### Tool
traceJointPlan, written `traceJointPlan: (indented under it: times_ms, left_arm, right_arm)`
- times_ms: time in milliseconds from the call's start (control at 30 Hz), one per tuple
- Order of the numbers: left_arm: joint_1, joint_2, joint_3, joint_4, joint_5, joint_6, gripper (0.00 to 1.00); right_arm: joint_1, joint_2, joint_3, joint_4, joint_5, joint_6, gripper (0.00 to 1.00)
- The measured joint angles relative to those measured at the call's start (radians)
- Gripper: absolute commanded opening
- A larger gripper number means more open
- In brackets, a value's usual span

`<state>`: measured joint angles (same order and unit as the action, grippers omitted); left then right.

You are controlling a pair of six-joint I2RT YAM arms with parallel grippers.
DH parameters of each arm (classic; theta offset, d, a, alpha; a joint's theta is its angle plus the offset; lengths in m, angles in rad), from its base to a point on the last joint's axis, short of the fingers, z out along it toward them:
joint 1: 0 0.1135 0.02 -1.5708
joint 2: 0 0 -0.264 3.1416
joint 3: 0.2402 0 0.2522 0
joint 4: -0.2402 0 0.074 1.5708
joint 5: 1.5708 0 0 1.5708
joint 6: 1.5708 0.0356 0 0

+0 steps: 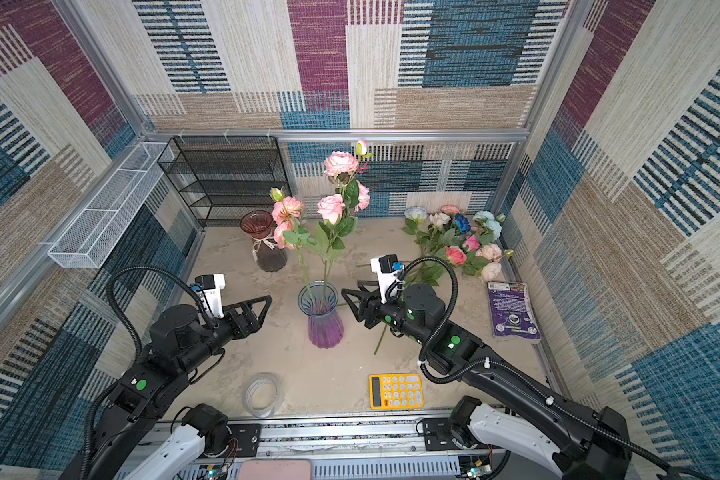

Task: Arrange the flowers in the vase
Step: 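Open the right gripper and draw it back toward the flower pile, then lower the right gripper into the flower pile toward another stem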

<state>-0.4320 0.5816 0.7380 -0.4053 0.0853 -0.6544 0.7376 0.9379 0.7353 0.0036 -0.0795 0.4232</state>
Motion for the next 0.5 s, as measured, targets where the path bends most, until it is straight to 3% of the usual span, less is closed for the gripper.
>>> traceJointPlan:
  times_ms: [167, 300, 500]
  left_arm:
    - [0.0, 0.001, -0.009, 0.005, 0.0, 0.0, 0.84]
    - [0.0, 0.001, -0.016, 0.009, 0.001, 0.0, 0.84]
    - [0.0, -0.009, -0.029, 0.014, 0.007, 0.0, 0.84]
  right_arm:
    - [-0.239, 0.135, -0.018, -0.069, -0.031, 0.116, 0.45]
    - [-0.344, 0.303, 0.081, -0.111, -0.05, 0.174, 0.45]
    - [-0.516, 0.504, 0.179, -0.14, 0.012, 0.214, 0.39]
